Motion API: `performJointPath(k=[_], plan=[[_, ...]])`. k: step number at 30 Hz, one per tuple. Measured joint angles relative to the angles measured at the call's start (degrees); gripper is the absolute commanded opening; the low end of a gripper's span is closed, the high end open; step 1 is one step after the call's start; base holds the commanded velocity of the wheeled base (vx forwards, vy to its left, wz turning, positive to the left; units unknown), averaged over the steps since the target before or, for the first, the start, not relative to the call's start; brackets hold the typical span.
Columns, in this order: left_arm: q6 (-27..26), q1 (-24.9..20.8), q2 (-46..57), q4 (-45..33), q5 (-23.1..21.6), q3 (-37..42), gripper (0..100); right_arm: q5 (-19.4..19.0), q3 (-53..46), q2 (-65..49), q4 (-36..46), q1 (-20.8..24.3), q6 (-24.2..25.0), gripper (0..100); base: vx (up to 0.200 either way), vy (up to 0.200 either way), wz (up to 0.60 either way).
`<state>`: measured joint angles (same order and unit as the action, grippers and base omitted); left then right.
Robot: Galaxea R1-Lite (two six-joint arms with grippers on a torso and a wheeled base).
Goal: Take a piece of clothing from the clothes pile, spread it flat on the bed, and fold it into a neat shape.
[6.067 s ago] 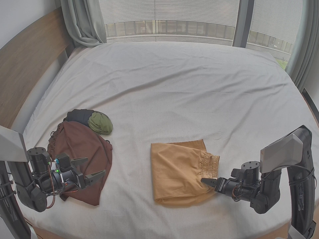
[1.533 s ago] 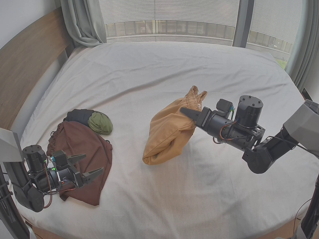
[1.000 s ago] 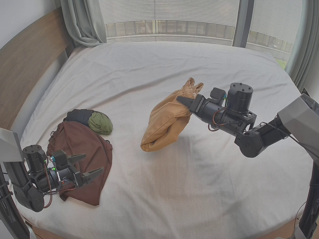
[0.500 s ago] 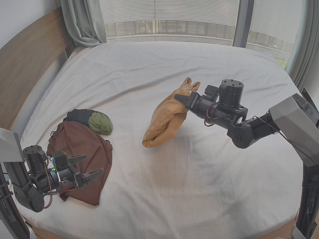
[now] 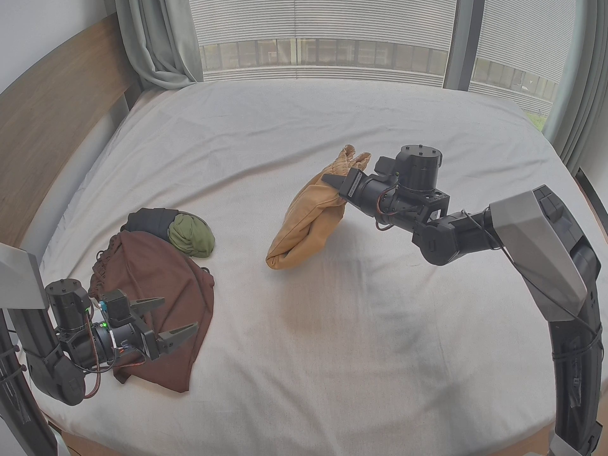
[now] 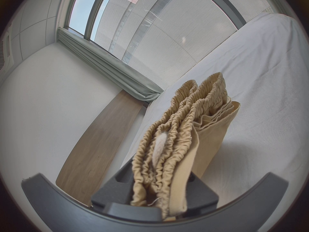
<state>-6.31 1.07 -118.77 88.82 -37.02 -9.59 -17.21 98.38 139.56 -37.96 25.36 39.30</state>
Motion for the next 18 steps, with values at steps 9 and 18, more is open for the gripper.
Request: performJointPath(k=[9,18], plan=[[0.0,0.2,-0.5,0.0,-0.1,0.0,100,0.0,7.9,2.9,3.7,-0.1,0.0,0,0.0,0.0,0.0],[0.0,0.2,-0.8,0.0,-0.1,0.1,100,0.1,9.3,7.3,3.2,-2.1,-0.2,0,0.0,0.0,0.0]])
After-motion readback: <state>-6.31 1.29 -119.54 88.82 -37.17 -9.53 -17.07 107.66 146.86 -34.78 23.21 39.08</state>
